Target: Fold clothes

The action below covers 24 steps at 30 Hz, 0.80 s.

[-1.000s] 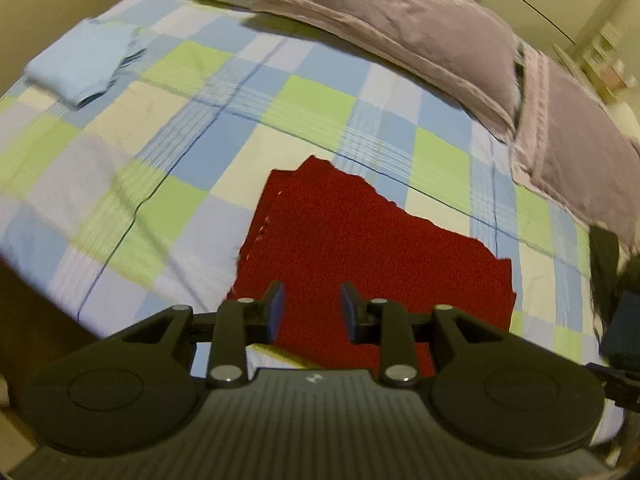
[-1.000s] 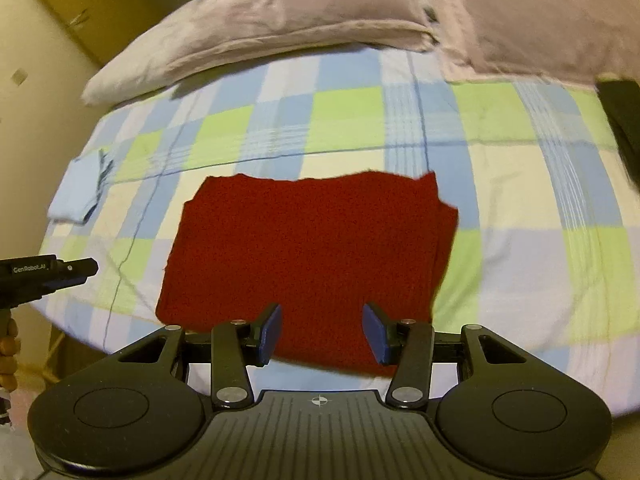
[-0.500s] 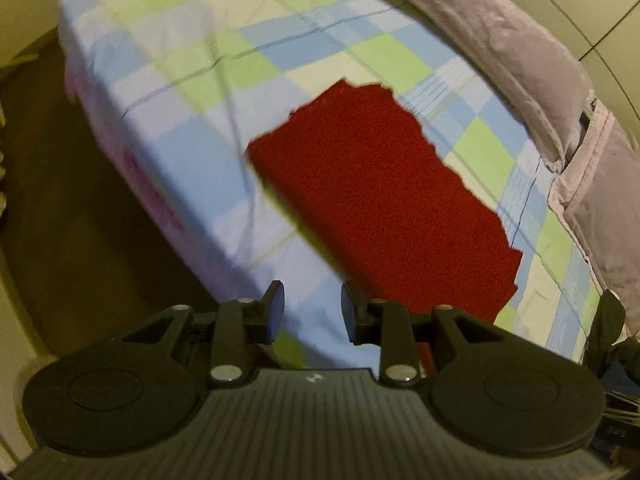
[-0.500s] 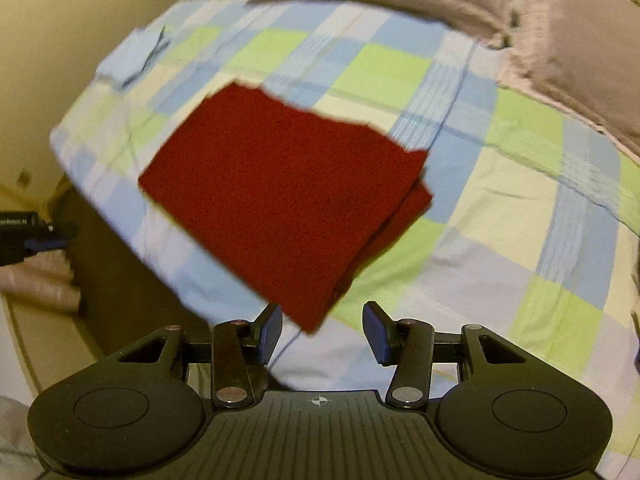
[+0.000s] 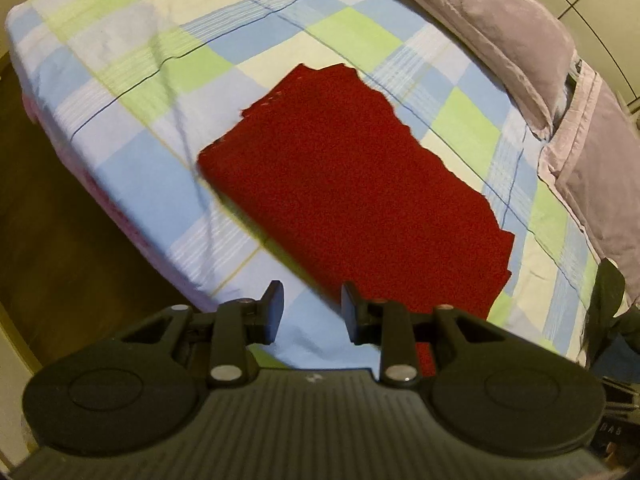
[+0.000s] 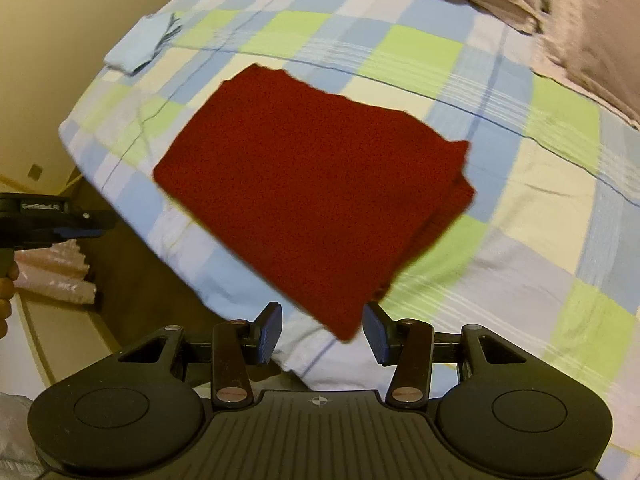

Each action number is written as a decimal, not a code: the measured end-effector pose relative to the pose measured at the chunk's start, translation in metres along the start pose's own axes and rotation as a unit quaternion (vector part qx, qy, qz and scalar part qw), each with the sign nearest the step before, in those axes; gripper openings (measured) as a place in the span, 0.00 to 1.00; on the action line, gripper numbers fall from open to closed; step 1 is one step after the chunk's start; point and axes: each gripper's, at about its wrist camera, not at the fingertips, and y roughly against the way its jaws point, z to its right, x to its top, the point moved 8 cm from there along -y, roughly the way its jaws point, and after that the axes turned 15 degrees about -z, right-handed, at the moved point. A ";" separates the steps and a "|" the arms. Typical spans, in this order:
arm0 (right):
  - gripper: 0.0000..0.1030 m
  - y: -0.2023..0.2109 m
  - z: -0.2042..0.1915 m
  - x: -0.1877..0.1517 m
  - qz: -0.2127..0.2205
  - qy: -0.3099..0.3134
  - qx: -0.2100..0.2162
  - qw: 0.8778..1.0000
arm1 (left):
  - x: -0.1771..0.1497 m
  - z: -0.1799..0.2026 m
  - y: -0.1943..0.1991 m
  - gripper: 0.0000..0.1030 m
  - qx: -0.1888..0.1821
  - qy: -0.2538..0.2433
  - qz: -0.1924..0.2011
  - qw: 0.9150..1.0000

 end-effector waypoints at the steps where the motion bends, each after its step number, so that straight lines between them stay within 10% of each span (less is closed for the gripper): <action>1: 0.47 0.002 0.008 0.001 -0.001 -0.003 0.001 1.000 | -0.001 0.005 -0.002 0.26 0.001 0.002 0.002 1.000; 24: 0.47 0.007 0.223 0.061 -0.088 0.262 -0.043 0.960 | -0.161 0.160 -0.106 0.26 -0.001 0.272 0.001 0.962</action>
